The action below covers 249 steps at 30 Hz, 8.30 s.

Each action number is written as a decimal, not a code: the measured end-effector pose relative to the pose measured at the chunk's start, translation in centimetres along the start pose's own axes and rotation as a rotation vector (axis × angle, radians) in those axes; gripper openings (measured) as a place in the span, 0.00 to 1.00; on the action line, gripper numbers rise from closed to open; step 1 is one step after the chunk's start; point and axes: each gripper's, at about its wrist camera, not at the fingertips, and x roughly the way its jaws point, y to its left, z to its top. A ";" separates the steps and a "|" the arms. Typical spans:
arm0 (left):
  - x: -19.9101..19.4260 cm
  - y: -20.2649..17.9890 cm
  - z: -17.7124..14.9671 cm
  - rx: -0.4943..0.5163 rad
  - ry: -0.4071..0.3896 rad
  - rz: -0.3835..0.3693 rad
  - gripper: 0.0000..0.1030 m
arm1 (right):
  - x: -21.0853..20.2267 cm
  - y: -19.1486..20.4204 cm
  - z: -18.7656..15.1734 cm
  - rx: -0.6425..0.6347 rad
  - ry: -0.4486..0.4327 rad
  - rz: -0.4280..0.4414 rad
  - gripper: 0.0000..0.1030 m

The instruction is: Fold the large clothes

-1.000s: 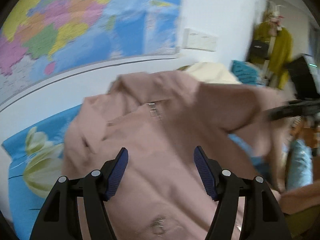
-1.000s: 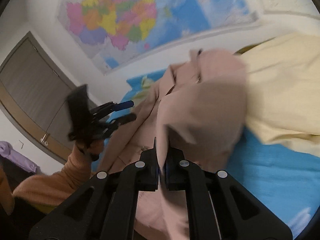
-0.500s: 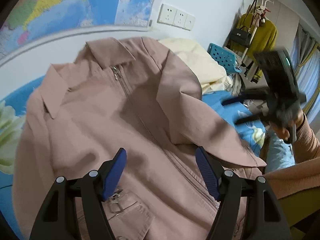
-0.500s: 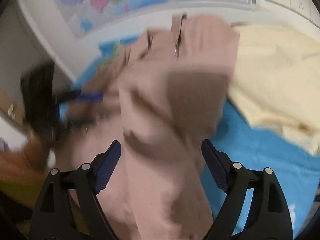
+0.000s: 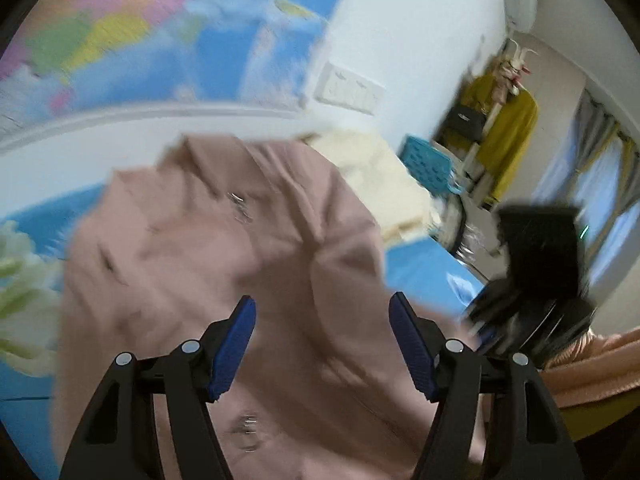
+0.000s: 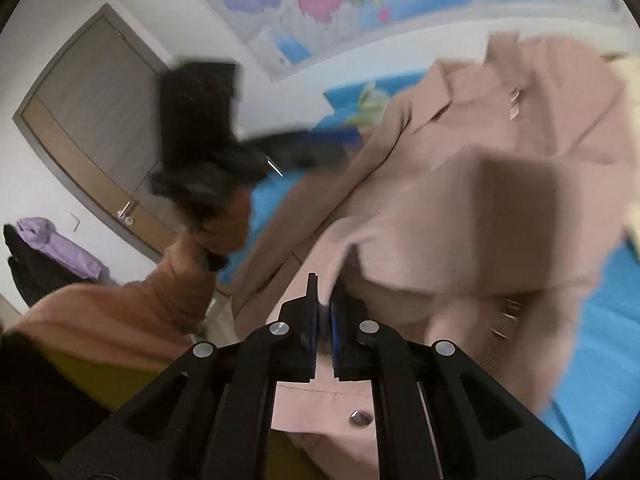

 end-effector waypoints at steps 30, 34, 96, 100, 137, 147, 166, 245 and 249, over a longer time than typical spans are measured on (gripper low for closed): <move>1.1 3.0 -2.6 0.086 0.131 0.302 0.38 | -11.6 -15.6 8.9 0.152 -0.324 -0.514 0.02; 2.9 4.1 -2.7 0.102 0.174 0.291 0.70 | -10.9 -18.6 8.5 0.247 -0.283 -0.565 0.03; -11.5 16.2 -8.0 -0.383 0.018 0.706 0.01 | 14.5 -4.8 8.6 -0.294 0.125 -0.420 0.54; -14.5 18.7 -7.8 -0.479 -0.035 0.708 0.02 | 15.1 -4.0 9.3 -0.304 0.116 -0.410 0.54; -17.1 9.4 -7.1 -0.246 -0.164 0.459 0.52 | 6.6 6.4 16.1 -0.301 0.140 0.137 0.06; -4.5 10.1 -7.8 -0.187 0.091 0.412 0.53 | 3.2 -8.3 9.7 -0.007 0.106 -0.247 0.87; -3.0 10.8 -6.8 -0.237 0.102 0.473 0.53 | 6.3 -4.0 5.6 -0.199 0.021 -0.240 0.05; -3.4 5.5 -6.6 -0.089 0.007 0.452 0.49 | -8.1 -11.1 3.5 0.158 -0.263 -0.476 0.04; 0.6 -1.0 -2.8 0.118 -0.026 0.261 0.59 | -8.4 -8.4 5.2 0.131 -0.311 -0.333 0.04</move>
